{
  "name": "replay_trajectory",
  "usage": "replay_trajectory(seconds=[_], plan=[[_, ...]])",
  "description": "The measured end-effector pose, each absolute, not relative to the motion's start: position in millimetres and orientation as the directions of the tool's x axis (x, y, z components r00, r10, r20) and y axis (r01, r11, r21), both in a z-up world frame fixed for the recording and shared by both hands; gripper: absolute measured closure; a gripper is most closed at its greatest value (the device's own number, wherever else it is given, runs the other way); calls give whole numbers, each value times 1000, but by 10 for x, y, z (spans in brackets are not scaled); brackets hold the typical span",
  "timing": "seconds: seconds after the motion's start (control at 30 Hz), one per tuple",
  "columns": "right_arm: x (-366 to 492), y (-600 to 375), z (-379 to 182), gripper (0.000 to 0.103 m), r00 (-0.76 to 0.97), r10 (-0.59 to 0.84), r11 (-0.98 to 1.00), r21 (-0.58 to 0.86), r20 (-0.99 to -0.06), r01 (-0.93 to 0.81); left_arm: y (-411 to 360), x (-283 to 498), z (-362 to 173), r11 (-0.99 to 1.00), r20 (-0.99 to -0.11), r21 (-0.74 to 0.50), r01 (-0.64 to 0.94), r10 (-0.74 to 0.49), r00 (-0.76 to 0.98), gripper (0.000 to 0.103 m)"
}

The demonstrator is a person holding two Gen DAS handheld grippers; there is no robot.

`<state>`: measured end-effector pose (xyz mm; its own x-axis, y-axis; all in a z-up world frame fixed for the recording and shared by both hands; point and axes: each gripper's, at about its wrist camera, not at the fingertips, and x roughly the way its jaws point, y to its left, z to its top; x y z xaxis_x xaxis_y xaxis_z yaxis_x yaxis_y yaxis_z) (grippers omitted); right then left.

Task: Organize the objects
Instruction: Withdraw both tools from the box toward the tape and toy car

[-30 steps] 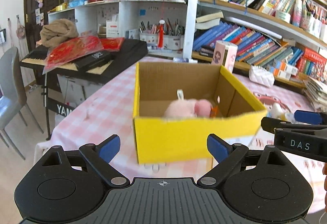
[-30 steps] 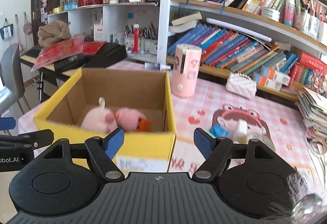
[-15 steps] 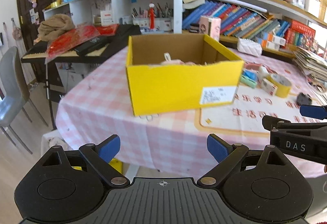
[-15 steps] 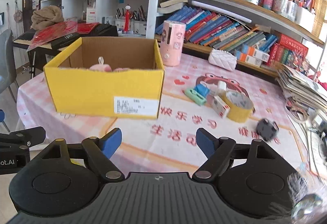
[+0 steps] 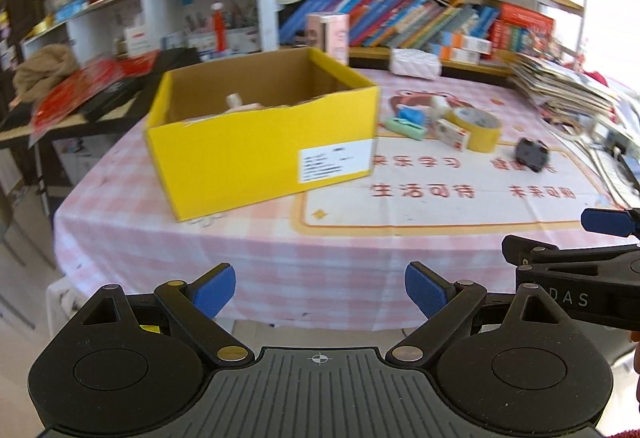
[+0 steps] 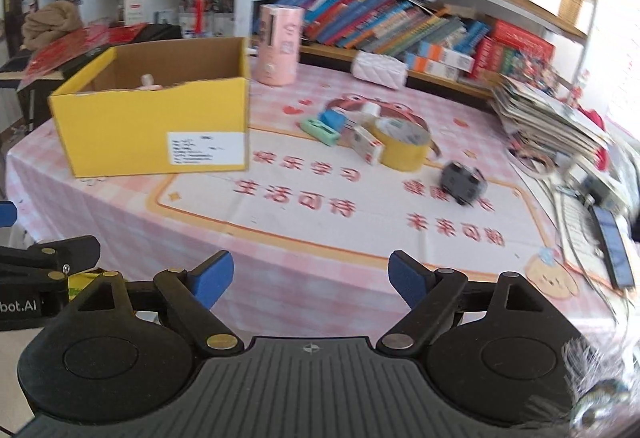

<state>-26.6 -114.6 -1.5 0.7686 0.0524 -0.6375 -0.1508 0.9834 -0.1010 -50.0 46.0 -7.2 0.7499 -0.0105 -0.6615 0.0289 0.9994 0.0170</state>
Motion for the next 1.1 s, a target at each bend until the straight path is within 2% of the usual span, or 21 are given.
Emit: replay_trajectory(seconds=[0.5,1.1], plan=[[-169,-1822,-19,17,758,-82,996,-83,-647,37,-171,-122,-57,981,-654,25,190,-128,746,9],[539,-2413,-17,16,730,-121,993,-87,-672,84,-706,566,-98,979,-659,6,204,-149,737,9]])
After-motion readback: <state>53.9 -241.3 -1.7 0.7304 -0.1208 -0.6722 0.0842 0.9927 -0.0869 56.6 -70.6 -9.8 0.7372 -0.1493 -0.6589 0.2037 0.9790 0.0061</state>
